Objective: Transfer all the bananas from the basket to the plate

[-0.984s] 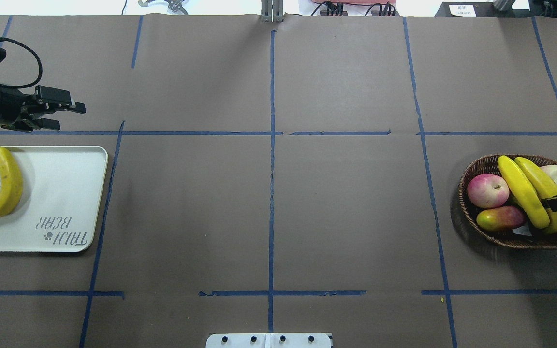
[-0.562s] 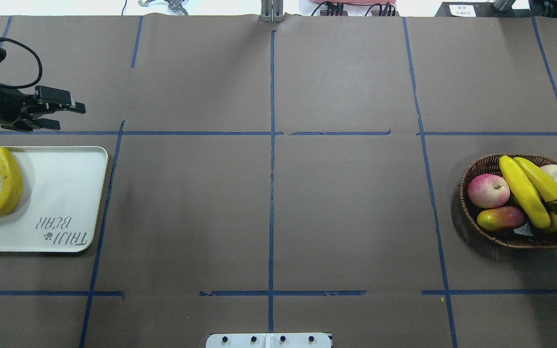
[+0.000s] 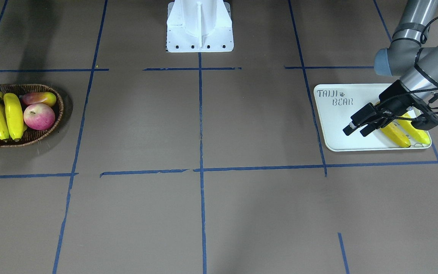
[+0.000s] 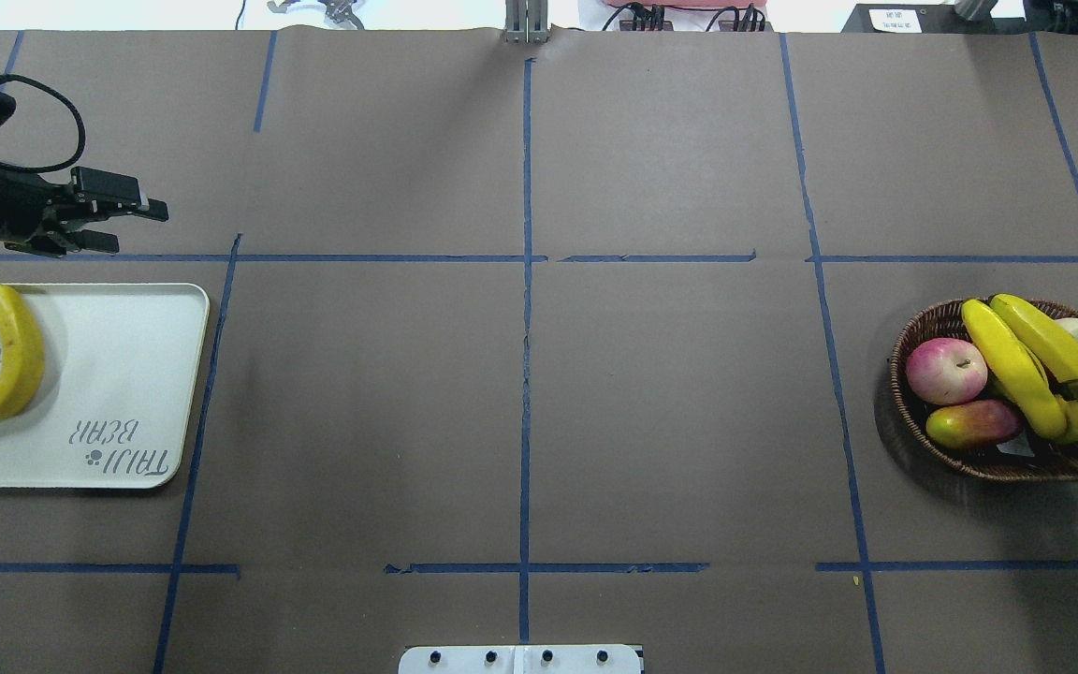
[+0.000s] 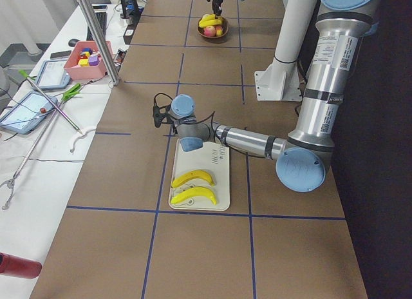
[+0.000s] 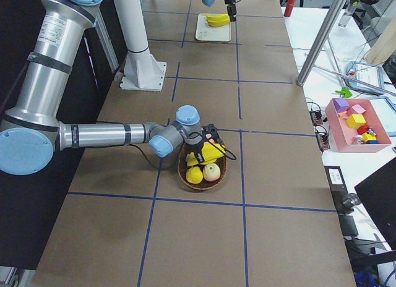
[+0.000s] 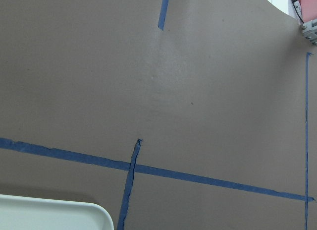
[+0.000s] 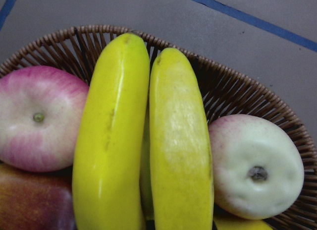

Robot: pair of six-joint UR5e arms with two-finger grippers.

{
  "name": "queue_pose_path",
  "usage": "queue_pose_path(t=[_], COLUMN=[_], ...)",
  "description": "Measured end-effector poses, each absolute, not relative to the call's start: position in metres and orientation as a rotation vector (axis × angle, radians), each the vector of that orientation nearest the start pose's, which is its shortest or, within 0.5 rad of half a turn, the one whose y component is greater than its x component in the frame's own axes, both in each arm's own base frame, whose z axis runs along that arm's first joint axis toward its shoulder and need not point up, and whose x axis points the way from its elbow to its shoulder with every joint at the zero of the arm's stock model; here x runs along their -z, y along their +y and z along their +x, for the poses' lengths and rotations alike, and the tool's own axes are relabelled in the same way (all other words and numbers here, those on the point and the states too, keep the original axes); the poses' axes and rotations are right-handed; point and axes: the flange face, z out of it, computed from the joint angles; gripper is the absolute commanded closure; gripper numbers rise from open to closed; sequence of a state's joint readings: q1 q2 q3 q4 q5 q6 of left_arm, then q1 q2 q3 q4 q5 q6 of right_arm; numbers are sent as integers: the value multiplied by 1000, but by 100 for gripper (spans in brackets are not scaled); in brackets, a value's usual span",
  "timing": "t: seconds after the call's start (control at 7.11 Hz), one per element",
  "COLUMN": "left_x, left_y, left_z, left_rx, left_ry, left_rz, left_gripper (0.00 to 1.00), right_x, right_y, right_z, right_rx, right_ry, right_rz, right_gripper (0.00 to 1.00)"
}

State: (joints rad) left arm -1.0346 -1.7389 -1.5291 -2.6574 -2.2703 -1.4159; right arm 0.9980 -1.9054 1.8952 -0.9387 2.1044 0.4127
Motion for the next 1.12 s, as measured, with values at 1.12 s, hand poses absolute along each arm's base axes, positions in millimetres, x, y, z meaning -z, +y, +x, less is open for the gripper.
queue_pose_path(t=[1.12], left_x=[-434], left_y=[-530], left_z=[254], left_rx=[276], left_ry=[1338], left_rz=[159], left_gripper=[0], right_x=[-352], right_y=[-455], right_z=[-172], right_rx=[292], right_ry=[-803], right_rz=[262], right_gripper=[98])
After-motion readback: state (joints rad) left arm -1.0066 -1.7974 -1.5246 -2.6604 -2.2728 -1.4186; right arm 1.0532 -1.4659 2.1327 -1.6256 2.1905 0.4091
